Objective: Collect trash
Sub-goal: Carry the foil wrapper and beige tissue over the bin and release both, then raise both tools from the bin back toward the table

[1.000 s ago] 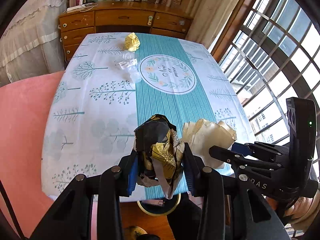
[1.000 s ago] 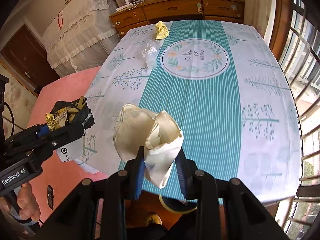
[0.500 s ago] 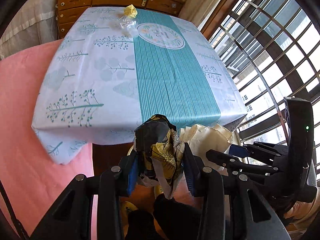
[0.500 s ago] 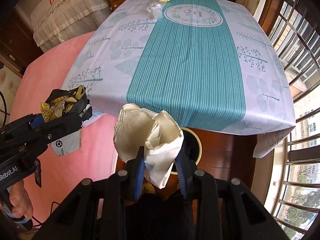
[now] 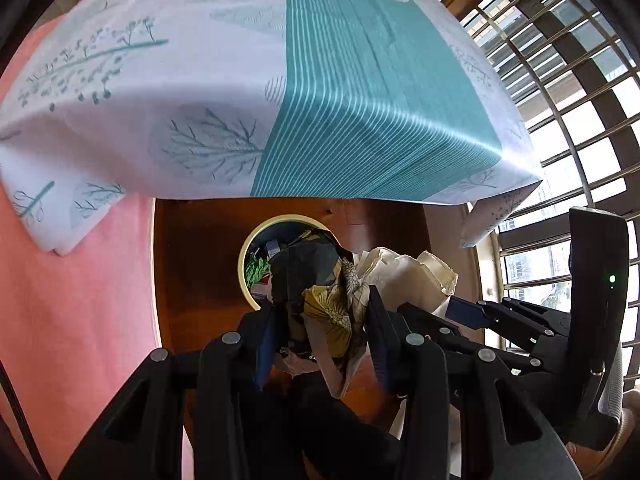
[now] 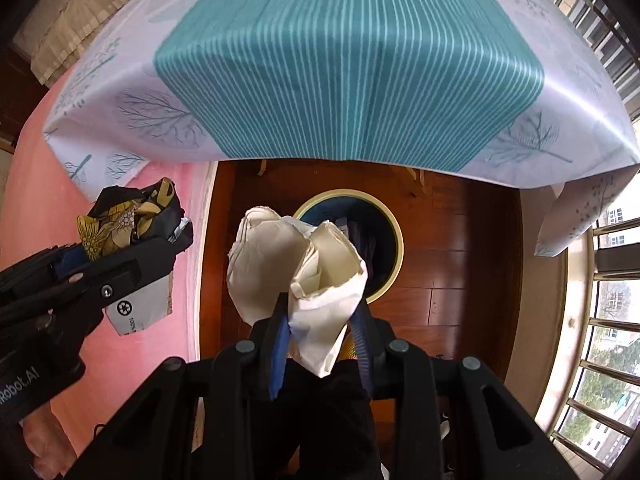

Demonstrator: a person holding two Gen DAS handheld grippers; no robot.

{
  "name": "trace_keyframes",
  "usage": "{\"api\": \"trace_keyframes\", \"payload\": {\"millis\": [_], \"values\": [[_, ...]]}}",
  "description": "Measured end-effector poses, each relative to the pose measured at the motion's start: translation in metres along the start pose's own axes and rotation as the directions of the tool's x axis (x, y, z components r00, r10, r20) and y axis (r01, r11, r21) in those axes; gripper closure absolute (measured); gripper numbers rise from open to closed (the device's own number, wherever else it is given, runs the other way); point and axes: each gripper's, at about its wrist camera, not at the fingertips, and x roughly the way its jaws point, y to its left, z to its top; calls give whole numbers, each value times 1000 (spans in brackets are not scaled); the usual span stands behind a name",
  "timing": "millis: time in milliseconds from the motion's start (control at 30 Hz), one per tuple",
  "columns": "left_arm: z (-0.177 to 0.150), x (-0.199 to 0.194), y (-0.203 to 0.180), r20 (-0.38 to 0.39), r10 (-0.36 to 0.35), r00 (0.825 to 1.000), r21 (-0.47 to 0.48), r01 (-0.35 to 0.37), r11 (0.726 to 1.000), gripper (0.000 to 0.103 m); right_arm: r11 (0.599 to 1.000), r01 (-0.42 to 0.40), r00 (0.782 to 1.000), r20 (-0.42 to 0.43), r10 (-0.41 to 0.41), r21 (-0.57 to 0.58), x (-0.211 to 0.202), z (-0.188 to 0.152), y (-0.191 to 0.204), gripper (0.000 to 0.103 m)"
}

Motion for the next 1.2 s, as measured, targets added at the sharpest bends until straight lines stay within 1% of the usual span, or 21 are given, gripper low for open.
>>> {"api": "trace_keyframes", "payload": {"millis": [167, 400, 500, 600, 633, 700, 733, 767, 800, 833, 900, 1033, 1200], "values": [[-7, 70, 17, -48, 2, 999, -58, -5, 998, 64, 999, -6, 1000, -30, 8, 51, 65, -5, -20, 74], [-14, 174, 40, -117, 12, 993, -113, -26, 993, 63, 988, -32, 998, -45, 40, 150, 152, -6, -54, 73], [-13, 208, 45, -125, 2, 992, -124, -17, 992, 61, 980, -38, 998, -44, 48, 198, 181, -4, -72, 73], [-11, 230, 46, -121, -18, 993, -124, 3, 992, 56, 968, -45, 998, -37, 56, 247, 200, -1, -86, 72], [-10, 237, 46, -120, -24, 993, -122, 9, 992, 54, 963, -54, 997, -34, 65, 264, 205, 0, -91, 69], [-9, 245, 47, -123, -19, 992, -121, 4, 993, 46, 950, -80, 995, -31, 94, 301, 212, 2, -97, 68], [-8, 249, 47, -127, -13, 992, -123, -3, 992, 36, 944, -97, 993, -32, 112, 316, 217, 2, -101, 62], [-8, 251, 47, -131, -4, 991, -126, -13, 992, 23, 940, -108, 991, -35, 126, 325, 220, 2, -103, 58], [-7, 252, 47, -130, 11, 991, -131, -28, 991, 20, 938, -109, 991, -37, 128, 329, 220, 3, -105, 51], [-7, 253, 49, -127, 24, 992, -136, -41, 990, 15, 940, -105, 992, -33, 122, 326, 219, 6, -105, 50], [-7, 252, 52, -122, 46, 991, -145, -63, 987, 12, 946, -96, 994, -23, 109, 309, 217, 6, -102, 50], [-8, 242, 58, -111, 87, 990, -152, -104, 983, 12, 949, -95, 994, -24, 108, 302, 216, 7, -106, 49], [-7, 214, 62, -83, 138, 987, -162, -150, 975, 12, 953, -92, 994, -25, 103, 288, 200, 8, -105, 49]]}}
